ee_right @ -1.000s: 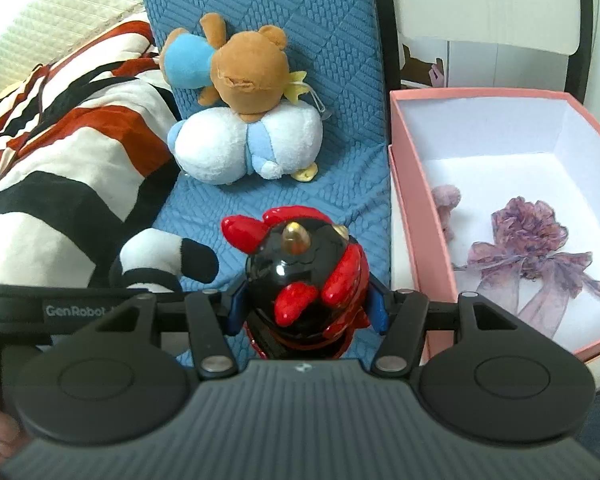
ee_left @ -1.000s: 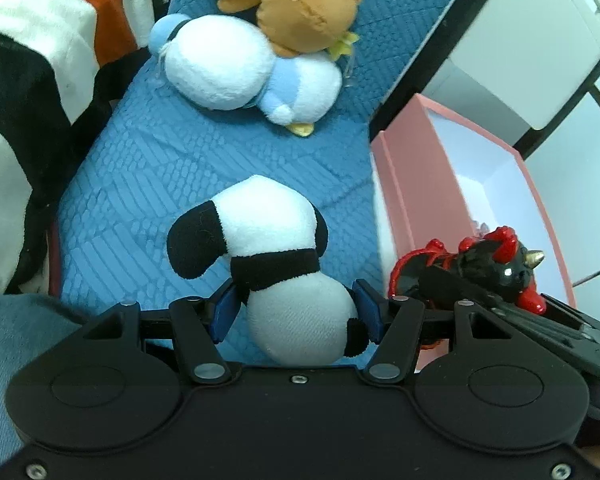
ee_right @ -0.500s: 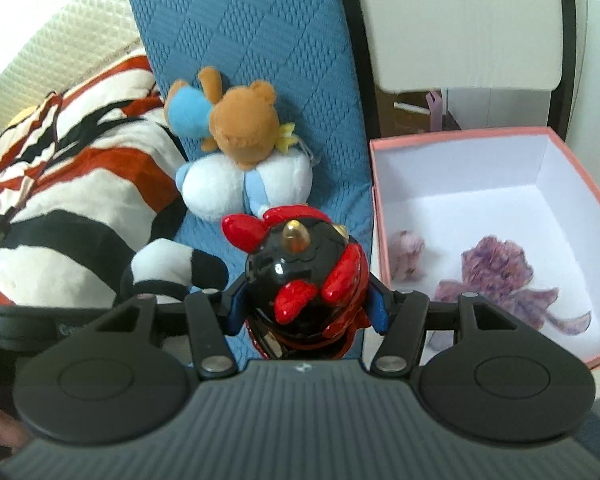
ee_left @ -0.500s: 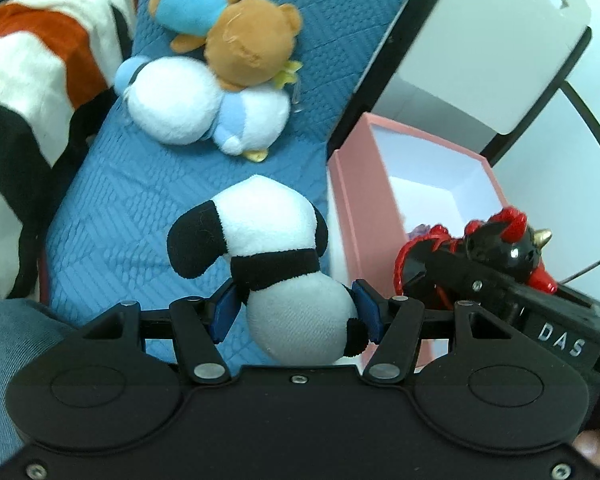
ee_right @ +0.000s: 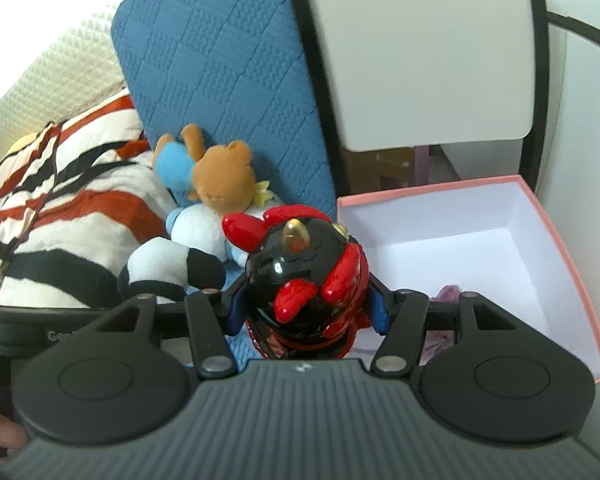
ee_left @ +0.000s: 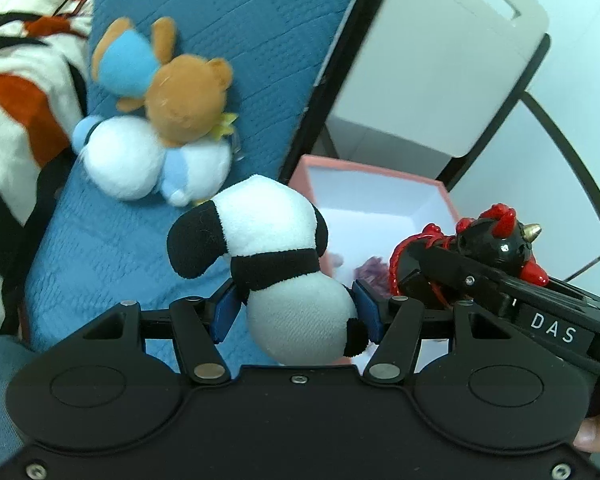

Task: Organize objects
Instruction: 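Lower the panda and figurine into the pink box with both grippers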

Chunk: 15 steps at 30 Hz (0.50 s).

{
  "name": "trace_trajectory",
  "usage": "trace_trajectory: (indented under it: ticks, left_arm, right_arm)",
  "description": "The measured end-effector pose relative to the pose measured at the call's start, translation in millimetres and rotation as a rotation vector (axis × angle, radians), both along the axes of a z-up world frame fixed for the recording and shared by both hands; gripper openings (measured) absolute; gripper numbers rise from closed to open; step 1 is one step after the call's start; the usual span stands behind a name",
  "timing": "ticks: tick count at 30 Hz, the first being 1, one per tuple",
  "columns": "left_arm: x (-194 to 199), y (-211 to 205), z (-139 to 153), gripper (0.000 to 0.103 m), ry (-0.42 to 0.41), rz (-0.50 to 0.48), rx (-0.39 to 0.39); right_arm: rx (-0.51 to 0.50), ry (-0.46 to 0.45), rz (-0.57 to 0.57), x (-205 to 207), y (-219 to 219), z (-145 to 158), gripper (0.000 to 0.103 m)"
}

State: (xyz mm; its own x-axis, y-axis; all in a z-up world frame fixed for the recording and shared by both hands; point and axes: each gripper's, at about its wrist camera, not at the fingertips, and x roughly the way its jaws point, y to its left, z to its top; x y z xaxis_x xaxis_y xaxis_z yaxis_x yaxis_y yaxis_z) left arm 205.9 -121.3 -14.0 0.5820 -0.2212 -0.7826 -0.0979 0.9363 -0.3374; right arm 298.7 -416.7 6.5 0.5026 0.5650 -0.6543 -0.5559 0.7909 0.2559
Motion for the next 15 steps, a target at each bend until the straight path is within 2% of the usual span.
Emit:
trace_trajectory:
  ticks: [5,15]
  left_arm:
    - [19.2,-28.8,13.1,0.058,-0.043,-0.04,0.021]
    - [47.9,-67.0,1.9,0.058,-0.046,-0.076,0.007]
  right_arm:
    - [0.025,-0.013,-0.023,15.8,-18.0,7.5,0.06]
    - [0.024,-0.003,-0.082,44.3,-58.8,-0.2,0.06]
